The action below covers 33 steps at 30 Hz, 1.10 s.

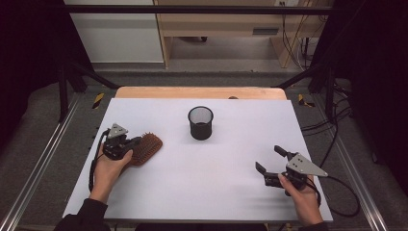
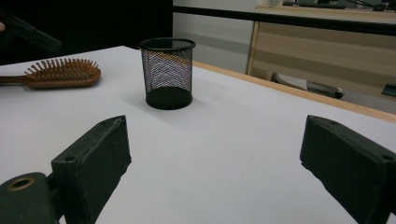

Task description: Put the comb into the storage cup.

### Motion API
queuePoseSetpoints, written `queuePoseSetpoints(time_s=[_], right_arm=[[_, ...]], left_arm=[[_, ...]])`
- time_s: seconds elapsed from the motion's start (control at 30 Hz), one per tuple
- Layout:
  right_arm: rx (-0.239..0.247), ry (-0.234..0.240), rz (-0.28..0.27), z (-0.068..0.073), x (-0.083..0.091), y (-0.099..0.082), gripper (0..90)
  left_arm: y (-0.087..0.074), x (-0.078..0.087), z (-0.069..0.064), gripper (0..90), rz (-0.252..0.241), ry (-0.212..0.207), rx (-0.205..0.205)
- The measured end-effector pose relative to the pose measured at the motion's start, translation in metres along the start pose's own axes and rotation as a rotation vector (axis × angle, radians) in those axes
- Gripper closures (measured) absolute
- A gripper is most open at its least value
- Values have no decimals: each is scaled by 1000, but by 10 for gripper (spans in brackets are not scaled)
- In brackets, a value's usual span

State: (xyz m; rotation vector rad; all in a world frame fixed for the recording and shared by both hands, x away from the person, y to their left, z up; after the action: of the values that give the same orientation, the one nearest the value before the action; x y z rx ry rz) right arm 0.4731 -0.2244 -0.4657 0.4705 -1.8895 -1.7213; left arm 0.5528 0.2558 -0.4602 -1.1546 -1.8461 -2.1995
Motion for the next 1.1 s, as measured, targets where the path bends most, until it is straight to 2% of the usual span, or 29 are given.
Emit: queuePoseSetpoints(time_s=[0.13,0.3,0.33,0.5,0.6,0.63,0.87,1.1], right_arm=[[1,1,-1,0,0,0,86],[2,2,-5,0,1,1,86],[2,1,-5,0,1,1,85],[0,1,-4,-1,1,1,84],[0,2,-2,0,1,1,84],[0,2,-1,0,0,0,84],[0,2,1,0,0,0,81],[0,3,2,0,0,0,80]], left_arm=[[9,19,6,900,-3,10,-22],[8,39,9,898,13,23,-45],[7,43,9,873,12,36,-45],[-3,51,12,649,38,61,-68],[-9,54,15,531,38,66,-53],[-10,54,15,454,44,66,-46],[-23,50,19,263,79,66,-32],[-37,41,12,69,171,29,-67]])
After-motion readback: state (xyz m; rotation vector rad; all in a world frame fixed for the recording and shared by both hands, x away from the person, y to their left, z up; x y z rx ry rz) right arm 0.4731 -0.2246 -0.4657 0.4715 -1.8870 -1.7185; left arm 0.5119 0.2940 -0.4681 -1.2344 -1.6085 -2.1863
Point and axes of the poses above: each handheld gripper's, and its own axes: x roughly backward along the jaws, y roughly out of its top, z roughly to its left, the point moved 6 cm from there along -x, roughly forward along the jaws, and after that the axes turned 2 degrees about -z, right-handed, at the moved point
